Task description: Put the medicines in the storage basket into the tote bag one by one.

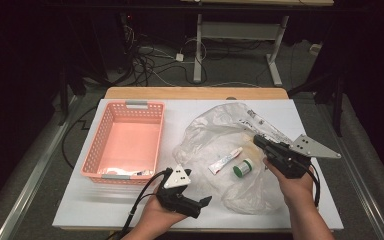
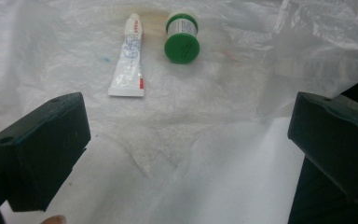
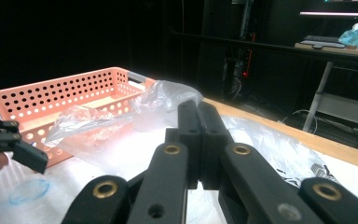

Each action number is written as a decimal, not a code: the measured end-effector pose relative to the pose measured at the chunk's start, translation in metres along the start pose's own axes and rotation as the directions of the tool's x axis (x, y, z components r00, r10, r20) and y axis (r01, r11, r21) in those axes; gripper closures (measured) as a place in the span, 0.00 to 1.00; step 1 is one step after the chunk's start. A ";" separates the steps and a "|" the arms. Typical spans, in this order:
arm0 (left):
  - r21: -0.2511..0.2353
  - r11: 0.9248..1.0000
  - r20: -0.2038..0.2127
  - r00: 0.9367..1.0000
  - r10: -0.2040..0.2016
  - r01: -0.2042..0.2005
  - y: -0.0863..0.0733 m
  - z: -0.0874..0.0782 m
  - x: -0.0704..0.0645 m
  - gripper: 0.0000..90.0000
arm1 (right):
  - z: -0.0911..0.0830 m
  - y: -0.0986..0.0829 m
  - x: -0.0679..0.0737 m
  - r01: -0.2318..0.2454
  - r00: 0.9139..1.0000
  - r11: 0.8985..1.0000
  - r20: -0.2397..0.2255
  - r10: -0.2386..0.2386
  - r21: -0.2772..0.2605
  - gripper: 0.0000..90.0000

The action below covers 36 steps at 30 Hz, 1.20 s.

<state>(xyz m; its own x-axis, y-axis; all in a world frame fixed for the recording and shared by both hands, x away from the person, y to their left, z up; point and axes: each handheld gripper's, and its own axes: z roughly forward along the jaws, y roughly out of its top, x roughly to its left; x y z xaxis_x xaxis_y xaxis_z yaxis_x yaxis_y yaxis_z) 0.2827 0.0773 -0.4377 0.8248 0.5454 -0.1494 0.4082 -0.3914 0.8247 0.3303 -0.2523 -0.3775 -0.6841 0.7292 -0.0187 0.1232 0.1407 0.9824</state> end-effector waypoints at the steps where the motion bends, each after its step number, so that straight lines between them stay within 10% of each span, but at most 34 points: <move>1: 0.001 1.000 -0.008 1.000 0.002 -0.002 0.001 -0.003 0.001 0.00 | 0.000 0.000 0.000 0.003 1.000 1.000 0.001 -0.003 -0.004 1.00; 17: -0.038 0.998 -0.122 0.991 -0.053 0.049 -0.001 -0.045 0.026 0.00 | -0.004 0.002 -0.003 -0.001 1.000 1.000 0.008 0.001 -0.014 1.00; 27: -0.054 0.993 -0.216 0.970 -0.112 0.102 -0.009 -0.063 0.056 0.00 | -0.004 0.002 -0.003 0.001 1.000 1.000 0.007 -0.001 -0.013 1.00; 36: -0.076 0.984 -0.303 0.937 -0.175 0.159 -0.018 -0.086 0.082 0.00 | -0.004 0.001 -0.005 0.001 1.000 1.000 0.009 0.000 -0.013 1.00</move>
<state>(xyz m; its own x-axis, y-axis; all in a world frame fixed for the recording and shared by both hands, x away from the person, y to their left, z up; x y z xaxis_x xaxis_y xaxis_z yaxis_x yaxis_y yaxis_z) 0.3096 0.1929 -0.4182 0.5827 0.8040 -0.1189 0.5035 -0.2422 0.8294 0.3310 -0.2579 -0.3753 -0.6774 0.7353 -0.0208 0.1132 0.1322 0.9847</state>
